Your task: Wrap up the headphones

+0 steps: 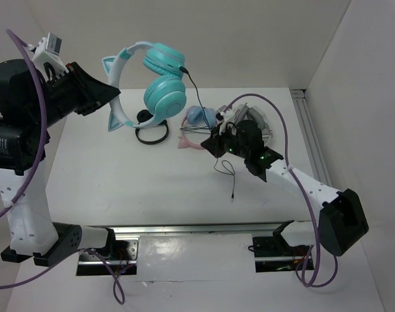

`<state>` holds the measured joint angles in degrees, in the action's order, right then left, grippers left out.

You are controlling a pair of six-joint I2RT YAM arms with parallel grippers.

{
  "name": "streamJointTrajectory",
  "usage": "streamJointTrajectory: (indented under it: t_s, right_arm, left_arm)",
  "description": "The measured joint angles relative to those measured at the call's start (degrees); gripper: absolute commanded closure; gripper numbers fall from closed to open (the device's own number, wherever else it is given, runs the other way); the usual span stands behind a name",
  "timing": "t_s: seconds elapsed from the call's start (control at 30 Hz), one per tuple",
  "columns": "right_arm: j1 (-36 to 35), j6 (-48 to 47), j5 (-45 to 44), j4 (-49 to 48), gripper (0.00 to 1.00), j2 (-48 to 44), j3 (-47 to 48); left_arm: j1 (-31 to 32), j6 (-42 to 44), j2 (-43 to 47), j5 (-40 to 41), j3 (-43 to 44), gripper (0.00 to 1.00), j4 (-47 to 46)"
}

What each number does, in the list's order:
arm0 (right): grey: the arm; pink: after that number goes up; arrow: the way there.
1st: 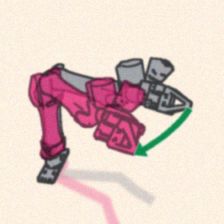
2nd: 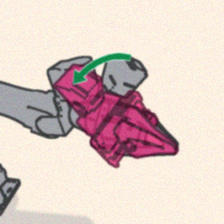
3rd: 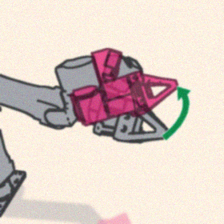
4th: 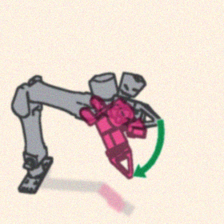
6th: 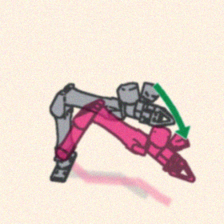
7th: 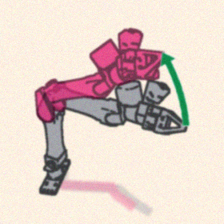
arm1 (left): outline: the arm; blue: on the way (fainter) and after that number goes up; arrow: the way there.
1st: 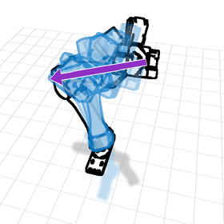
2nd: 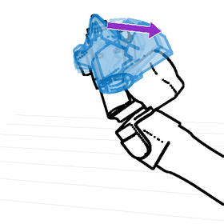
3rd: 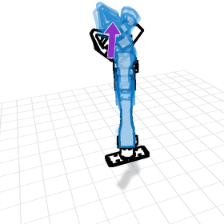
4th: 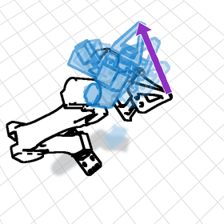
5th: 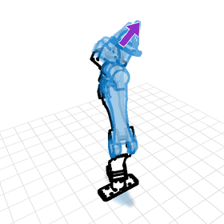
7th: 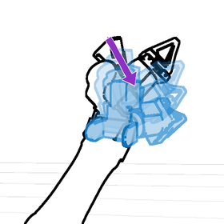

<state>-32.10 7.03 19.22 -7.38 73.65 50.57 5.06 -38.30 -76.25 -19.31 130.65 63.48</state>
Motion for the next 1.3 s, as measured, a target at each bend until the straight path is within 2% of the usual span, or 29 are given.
streamJointTrajectory:
  t_s: [0.23, 0.3, 0.47, 0.67, 0.8, 0.97, 1.2, 1.3]
  right_arm:
    - [0.0, 1.75, 0.09, -2.49, 0.92, 3.67, -1.64]
    - [0.0, 2.34, 0.09, -2.8, 1.0, 4.52, -2.32]
    - [-0.28, 3.72, -2.03, -3.13, 1.0, 5.6, -3.02]
    - [-2.8, 5.92, -14.38, -1.55, 1.0, 5.6, -2.89]
    - [-4.94, 6.88, -24.74, 4.2, 1.0, 5.77, -0.35]
    - [-13.66, 5.57, -33.88, 12.37, 1.0, 7.96, 6.73]
    - [-26.67, 3.89, -37.73, 22.43, 1.0, 7.82, 7.17]
    - [-32.7, 3.98, -42.77, 29.9, 1.0, 7.74, 8.15]
  left_arm:
    - [0.0, -1.18, 1.38, 7.82, 1.88, 1.0, 0.87]
    - [0.0, -1.22, 1.64, 9.25, 1.9, 1.0, 1.31]
    - [0.0, -2.01, 1.88, 12.87, 1.42, 1.0, 2.12]
    - [0.0, -3.26, 2.62, 17.18, -2.32, 1.0, 2.51]
    - [0.0, -4.66, 3.85, 21.92, -4.39, 1.0, 2.91]
    - [0.0, -7.02, 7.23, 30.82, -8.0, 1.0, 3.28]
    - [0.0, -8.26, 7.76, 41.42, -13.73, 1.0, 3.87]
    - [0.0, -8.15, 5.29, 45.7, -16.39, 1.0, 3.69]
